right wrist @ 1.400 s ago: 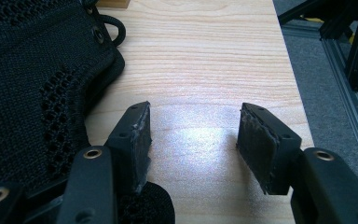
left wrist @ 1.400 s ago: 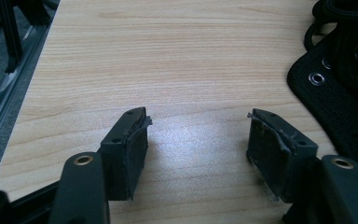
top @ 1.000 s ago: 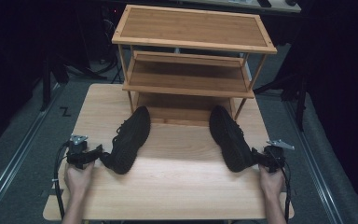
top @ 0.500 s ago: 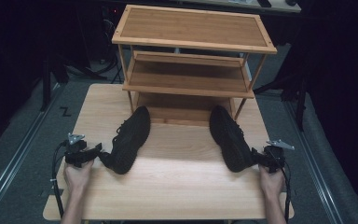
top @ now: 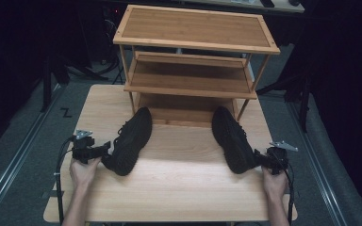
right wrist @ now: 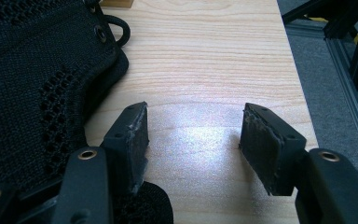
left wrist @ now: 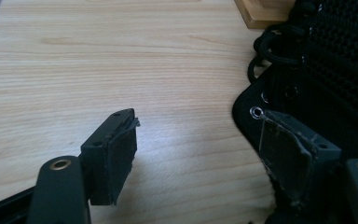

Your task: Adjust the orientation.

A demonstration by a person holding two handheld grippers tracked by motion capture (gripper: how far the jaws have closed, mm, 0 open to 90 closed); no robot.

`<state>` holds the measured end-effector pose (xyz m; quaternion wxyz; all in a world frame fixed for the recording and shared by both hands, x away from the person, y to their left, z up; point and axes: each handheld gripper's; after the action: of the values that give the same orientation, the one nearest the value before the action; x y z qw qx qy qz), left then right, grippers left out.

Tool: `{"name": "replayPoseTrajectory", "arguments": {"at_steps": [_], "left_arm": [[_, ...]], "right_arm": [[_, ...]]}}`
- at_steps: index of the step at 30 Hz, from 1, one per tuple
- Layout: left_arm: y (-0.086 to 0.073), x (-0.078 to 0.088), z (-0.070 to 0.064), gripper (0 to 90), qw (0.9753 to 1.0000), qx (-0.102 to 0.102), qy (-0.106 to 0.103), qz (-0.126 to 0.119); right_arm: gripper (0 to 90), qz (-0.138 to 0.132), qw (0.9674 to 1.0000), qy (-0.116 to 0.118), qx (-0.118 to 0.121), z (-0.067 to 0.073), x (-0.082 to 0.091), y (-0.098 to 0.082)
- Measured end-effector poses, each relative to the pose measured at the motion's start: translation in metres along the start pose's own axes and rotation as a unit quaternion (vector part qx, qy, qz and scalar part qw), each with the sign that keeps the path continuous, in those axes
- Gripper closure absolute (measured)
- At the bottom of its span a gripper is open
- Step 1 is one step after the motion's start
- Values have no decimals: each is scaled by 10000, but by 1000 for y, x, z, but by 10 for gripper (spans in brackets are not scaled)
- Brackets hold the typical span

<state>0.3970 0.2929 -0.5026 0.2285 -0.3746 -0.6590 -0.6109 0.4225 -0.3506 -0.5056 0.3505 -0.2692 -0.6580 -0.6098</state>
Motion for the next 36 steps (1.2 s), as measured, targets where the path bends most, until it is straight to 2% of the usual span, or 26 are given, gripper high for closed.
{"name": "replayPoseTrajectory", "arguments": {"at_steps": [3,7,8,11,14,20,23,36], "left_arm": [[1,-3,-1,283,9999,28,-125,-5],[-1,-10,-3,281,9998,-30,-173,114],[-1,-11,-7,279,9997,-132,-186,131],[-2,-12,-11,305,9991,-220,-325,135],[-3,-11,-15,346,9987,-307,-364,167],[-5,-12,-27,330,9965,-603,-526,228],[-5,-13,-33,331,9960,-623,-603,216],[-5,-10,-41,355,9955,-692,-625,139]], "right_arm": [[418,0,10000,0,1,0,0,0],[418,0,10000,2,0,0,0,0],[418,0,10000,-1,6,0,0,0],[418,-4,10000,-4,26,0,0,0],[418,-3,10000,-3,26,0,0,0],[418,-8,10000,-2,26,0,0,0],[417,-8,10000,0,27,0,0,0],[416,-4,10000,3,15,1,0,-1]]}}
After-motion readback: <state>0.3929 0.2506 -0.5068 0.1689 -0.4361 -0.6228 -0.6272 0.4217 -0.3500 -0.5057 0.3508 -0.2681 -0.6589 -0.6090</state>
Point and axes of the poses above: each handheld gripper's, and its own axes: x roughly backward along the jaws, y roughly out of its top, z roughly to its left, and after that the axes turned 10 degrees about z, right-handed
